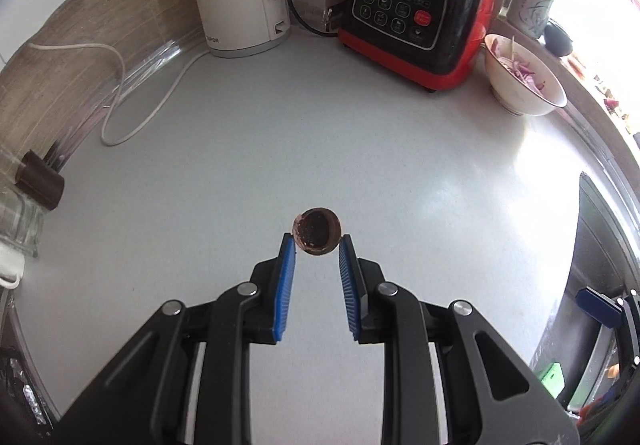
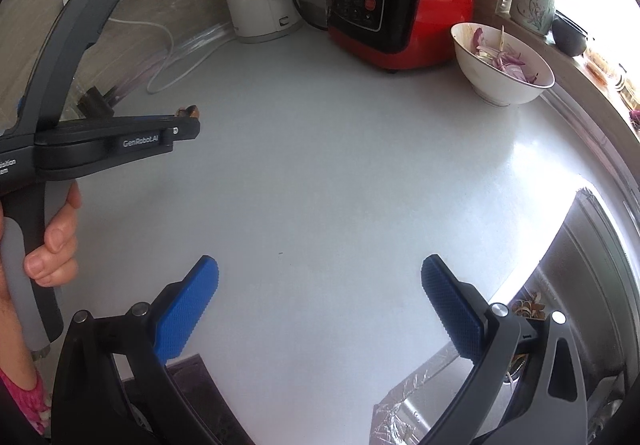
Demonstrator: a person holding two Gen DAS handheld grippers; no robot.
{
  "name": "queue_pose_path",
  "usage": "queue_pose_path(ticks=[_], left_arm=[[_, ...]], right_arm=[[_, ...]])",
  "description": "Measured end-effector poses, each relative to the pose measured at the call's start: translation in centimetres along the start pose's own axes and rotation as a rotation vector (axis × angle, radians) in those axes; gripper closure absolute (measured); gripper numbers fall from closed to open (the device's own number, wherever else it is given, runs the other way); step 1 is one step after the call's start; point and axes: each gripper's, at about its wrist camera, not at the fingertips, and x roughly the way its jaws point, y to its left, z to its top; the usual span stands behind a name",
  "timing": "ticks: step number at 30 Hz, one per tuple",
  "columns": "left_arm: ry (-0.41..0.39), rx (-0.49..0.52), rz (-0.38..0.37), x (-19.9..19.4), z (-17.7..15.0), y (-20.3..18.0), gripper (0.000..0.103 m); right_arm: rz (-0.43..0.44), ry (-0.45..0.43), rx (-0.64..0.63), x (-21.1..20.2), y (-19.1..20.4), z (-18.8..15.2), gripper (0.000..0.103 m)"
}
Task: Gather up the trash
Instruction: 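Lift the chestnut shell with the left tool and carry it toward the bin, then lower the shell into the trash bin and open the left tool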
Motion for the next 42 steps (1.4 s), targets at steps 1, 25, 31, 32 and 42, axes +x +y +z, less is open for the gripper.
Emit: queue_pose_path(ticks=[1, 25, 31, 32, 42], left_arm=[[-0.001, 0.000, 0.000, -0.6, -0.4, -0.1, 0.080], [0.065, 0.034, 0.003, -7.8, -12.3, -1.2, 0.080], [0.128, 0.074, -0.016, -7.2, -16.7, -2.0, 0.080], [0.139, 0.085, -0.018, -7.0, -17.6, -2.3, 0.080], [0.213, 0.181, -0.050, -5.6, -24.2, -4.2, 0.080]], right_arm=[[0.000, 0.000, 0.001, -0.2, 0.0, -0.2, 0.002], [0.019, 0.037, -0.032, -3.7, 1.2, -6.9, 0.002], [0.017, 0.053, -0.038, -3.9, 1.2, -8.2, 0.002], [0.018, 0.055, -0.040, -3.9, 1.3, -8.3, 0.002], [0.020, 0.072, -0.057, -4.1, 1.4, -9.3, 0.002]])
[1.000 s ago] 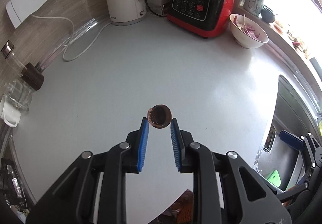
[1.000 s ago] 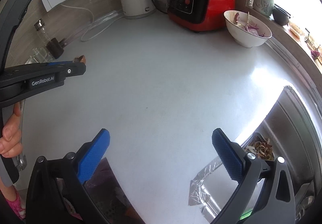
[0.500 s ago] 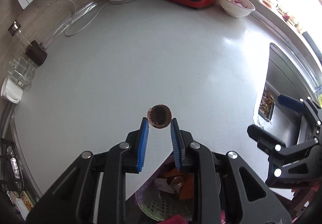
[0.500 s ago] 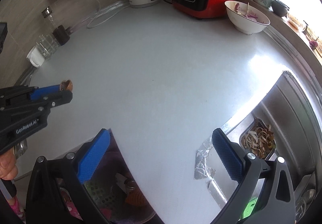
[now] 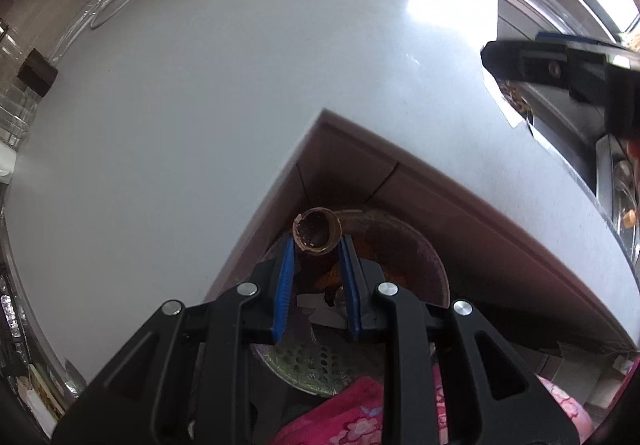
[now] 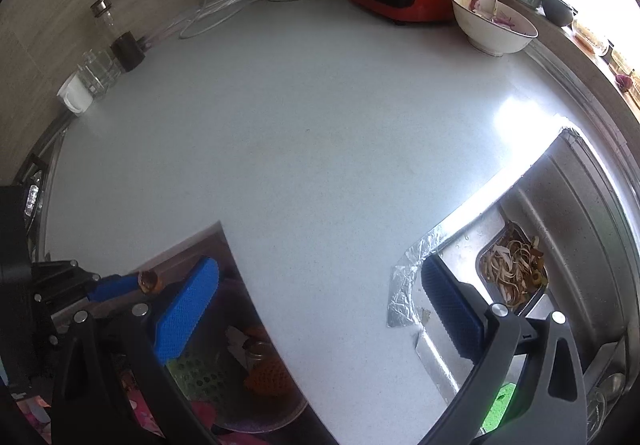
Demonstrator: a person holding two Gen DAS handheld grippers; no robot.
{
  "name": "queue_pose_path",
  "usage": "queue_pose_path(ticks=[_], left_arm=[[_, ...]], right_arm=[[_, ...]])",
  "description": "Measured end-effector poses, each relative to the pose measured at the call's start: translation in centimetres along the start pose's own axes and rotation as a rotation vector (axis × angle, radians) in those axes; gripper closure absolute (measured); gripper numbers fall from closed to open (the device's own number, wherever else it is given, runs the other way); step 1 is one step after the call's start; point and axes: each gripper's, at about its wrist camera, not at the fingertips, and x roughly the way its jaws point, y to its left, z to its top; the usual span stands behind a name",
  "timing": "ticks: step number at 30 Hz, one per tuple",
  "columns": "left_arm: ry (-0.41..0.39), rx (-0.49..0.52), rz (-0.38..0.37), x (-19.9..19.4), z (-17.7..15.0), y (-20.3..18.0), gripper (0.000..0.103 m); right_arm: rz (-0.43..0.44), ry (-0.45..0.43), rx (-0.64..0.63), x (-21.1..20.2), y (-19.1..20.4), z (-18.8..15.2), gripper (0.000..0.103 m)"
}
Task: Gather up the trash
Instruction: 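Lower the shell into the trash bin and open the left tool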
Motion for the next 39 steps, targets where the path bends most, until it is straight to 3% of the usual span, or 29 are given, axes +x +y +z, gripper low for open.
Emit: queue_pose_path(ticks=[12, 25, 39], left_arm=[[0.138, 0.115, 0.007, 6.1, -5.8, -2.7, 0.080], [0.245, 0.167, -0.033, 12.3, -8.2, -4.0, 0.080], [0.331, 0.179, -0.011, 15.6, -9.4, -4.9, 0.079]], right_arm=[[-0.007, 0.005, -0.012, -0.4, -0.2, -0.9, 0.002], [-0.013, 0.024, -0.033, -0.3, -0.4, -1.4, 0.002], [-0.012, 0.037, -0.029, 0.2, -1.2, -1.7, 0.002]])
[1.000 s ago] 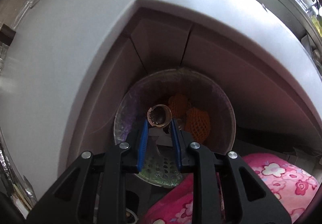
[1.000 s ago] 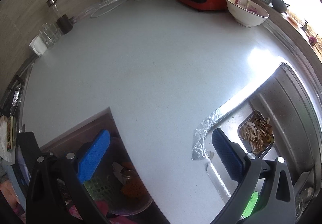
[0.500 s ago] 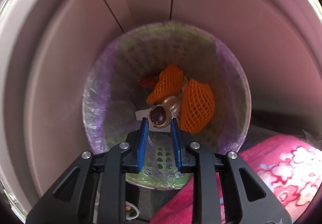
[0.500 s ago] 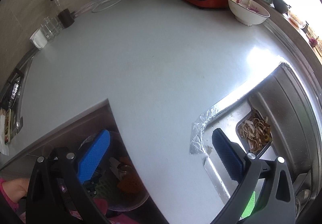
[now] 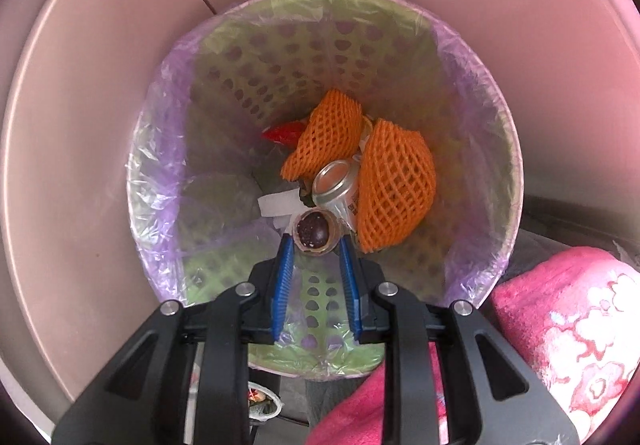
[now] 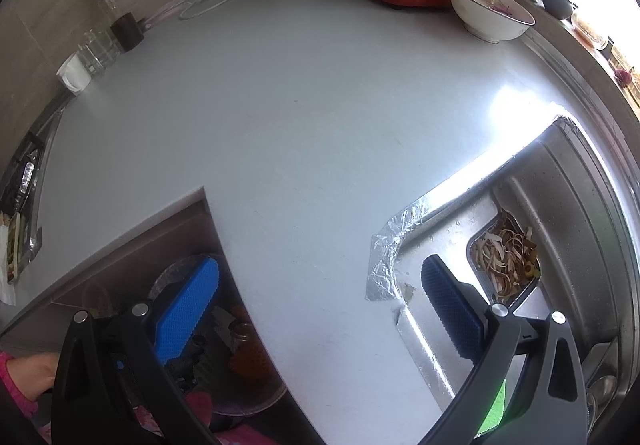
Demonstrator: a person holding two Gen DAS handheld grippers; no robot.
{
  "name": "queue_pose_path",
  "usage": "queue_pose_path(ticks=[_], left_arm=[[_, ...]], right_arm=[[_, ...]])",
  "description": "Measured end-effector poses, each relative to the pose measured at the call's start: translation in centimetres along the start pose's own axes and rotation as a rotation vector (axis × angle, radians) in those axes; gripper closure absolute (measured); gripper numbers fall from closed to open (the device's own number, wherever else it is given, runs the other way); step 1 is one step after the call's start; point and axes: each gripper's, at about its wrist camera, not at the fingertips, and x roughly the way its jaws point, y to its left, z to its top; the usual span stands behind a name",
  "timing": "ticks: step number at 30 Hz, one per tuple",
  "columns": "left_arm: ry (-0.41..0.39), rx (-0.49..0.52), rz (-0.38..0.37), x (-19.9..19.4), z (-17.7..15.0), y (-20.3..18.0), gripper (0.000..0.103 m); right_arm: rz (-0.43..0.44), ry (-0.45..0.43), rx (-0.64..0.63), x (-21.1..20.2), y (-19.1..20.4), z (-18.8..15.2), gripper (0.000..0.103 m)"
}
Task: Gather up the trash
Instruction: 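Lower the shell into the trash bin and open the left tool, then raise the left tool from the bin while the right tool moves toward the sink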
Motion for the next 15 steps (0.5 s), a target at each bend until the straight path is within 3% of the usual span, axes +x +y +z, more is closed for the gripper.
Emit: queue_pose_path(ticks=[1, 3, 5, 15], left_arm=[[0.003, -0.002, 0.001, 0.0, 0.0, 0.0, 0.078], [0.000, -0.007, 0.004, 0.1, 0.1, 0.1, 0.061], [-0.009, -0.007, 0.006, -0.2, 0.0, 0.1, 0.055], [-0.056, -0.006, 0.002, -3.3, -0.1, 0.6, 0.039]], right_arm=[[0.001, 0.000, -0.001, 0.0, 0.0, 0.0, 0.002], [0.002, 0.002, -0.001, 0.1, 0.0, 0.0, 0.002], [0.002, 0.004, -0.003, 0.2, 0.1, 0.1, 0.002], [0.010, 0.004, -0.007, 0.6, 0.2, 0.8, 0.002]])
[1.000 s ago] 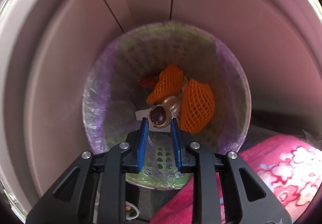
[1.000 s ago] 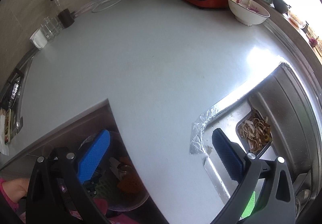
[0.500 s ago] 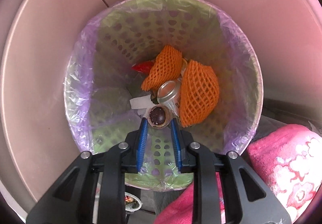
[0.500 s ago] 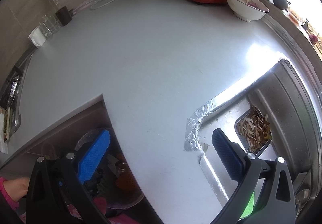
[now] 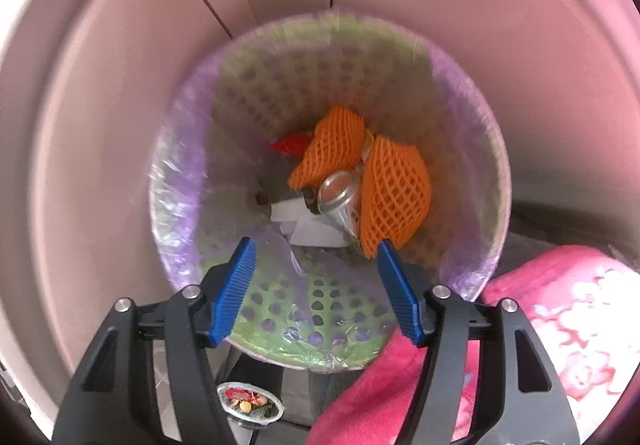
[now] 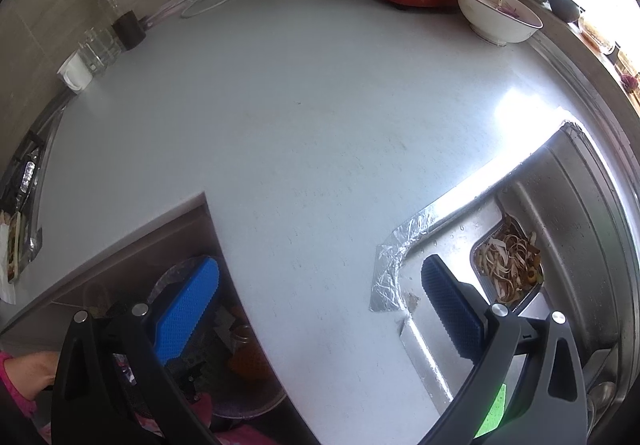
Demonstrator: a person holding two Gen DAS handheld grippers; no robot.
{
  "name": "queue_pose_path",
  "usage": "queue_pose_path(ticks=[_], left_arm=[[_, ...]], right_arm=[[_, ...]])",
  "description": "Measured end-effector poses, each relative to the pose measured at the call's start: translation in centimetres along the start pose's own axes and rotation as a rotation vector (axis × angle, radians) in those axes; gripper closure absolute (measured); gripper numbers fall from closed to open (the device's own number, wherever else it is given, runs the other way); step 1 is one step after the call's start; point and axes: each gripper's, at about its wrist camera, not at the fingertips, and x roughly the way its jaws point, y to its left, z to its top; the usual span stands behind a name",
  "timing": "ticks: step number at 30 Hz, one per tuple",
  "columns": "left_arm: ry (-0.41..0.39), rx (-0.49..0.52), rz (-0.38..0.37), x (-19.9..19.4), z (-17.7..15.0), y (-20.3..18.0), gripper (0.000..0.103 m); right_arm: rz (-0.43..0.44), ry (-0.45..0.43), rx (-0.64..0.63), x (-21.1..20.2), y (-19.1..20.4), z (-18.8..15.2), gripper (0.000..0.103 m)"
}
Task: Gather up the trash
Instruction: 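Raise the left tool from the bin while the right tool moves toward the sink, then reach the right tool to the red onion half on the window sill and grasp it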
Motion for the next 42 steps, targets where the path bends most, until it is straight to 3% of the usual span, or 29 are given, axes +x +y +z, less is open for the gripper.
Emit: queue_pose_path(ticks=[11, 19, 29, 42], left_arm=[[-0.207, -0.021, 0.034, -10.7, 3.3, 1.0, 0.017], [-0.328, -0.063, 0.091, -17.1, 8.0, 2.4, 0.015], [-0.497, -0.115, 0.109, -24.7, 14.7, 3.0, 0.013], [-0.592, -0.101, 0.052, -28.7, 23.7, -0.7, 0.012]], right_arm=[[-0.016, -0.047, 0.035, -1.5, -1.6, 1.1, 0.002], [-0.058, -0.115, 0.077, -3.9, -3.5, 2.3, 0.002], [-0.126, -0.211, 0.128, -7.0, -6.5, 4.0, 0.002], [-0.258, -0.319, 0.210, -10.7, -13.2, 6.2, 0.002]])
